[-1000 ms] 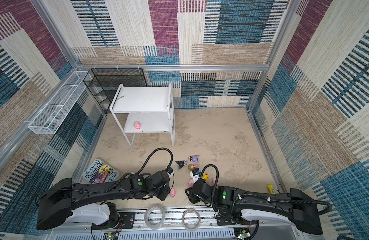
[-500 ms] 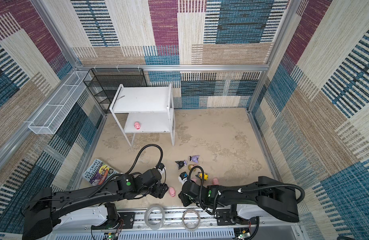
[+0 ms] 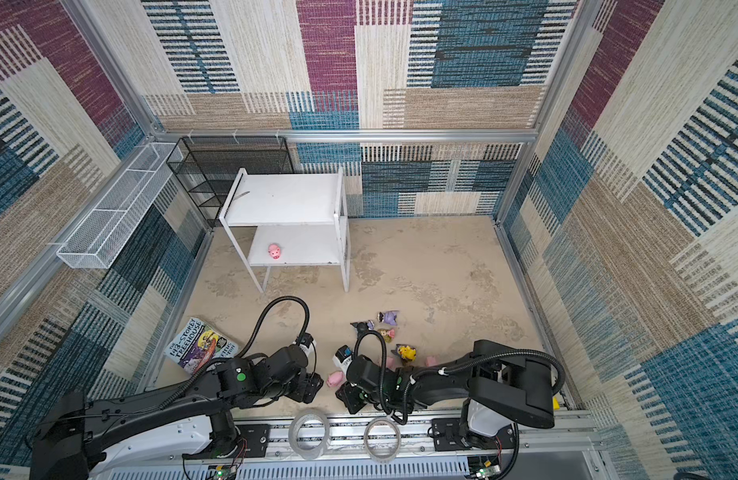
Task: Place and organize the plastic toys onto the shelf
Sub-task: 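Close the left gripper on the pink pig and lift it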
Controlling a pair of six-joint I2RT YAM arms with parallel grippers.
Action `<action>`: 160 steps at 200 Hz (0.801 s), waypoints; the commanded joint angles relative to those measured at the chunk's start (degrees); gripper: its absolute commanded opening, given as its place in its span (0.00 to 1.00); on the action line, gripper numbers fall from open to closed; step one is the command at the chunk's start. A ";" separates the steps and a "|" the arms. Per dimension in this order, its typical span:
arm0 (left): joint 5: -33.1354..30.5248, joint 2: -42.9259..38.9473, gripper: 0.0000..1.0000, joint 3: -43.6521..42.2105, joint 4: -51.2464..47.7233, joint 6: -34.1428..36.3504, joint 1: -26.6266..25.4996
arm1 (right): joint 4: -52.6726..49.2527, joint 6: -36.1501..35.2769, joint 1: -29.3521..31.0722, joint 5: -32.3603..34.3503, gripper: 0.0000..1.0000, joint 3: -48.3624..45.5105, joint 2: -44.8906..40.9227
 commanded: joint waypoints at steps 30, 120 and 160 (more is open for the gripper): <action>7.26 6.09 0.76 -0.62 11.19 7.34 -0.10 | -9.32 2.22 -1.51 5.46 0.22 -5.46 -12.76; 9.17 17.82 0.60 3.43 14.16 15.61 -0.03 | -16.16 1.62 -5.94 9.03 0.26 -8.07 -25.46; 9.67 17.58 0.51 2.82 14.32 16.26 -0.27 | -15.52 0.56 -6.44 9.19 0.26 -8.00 -25.57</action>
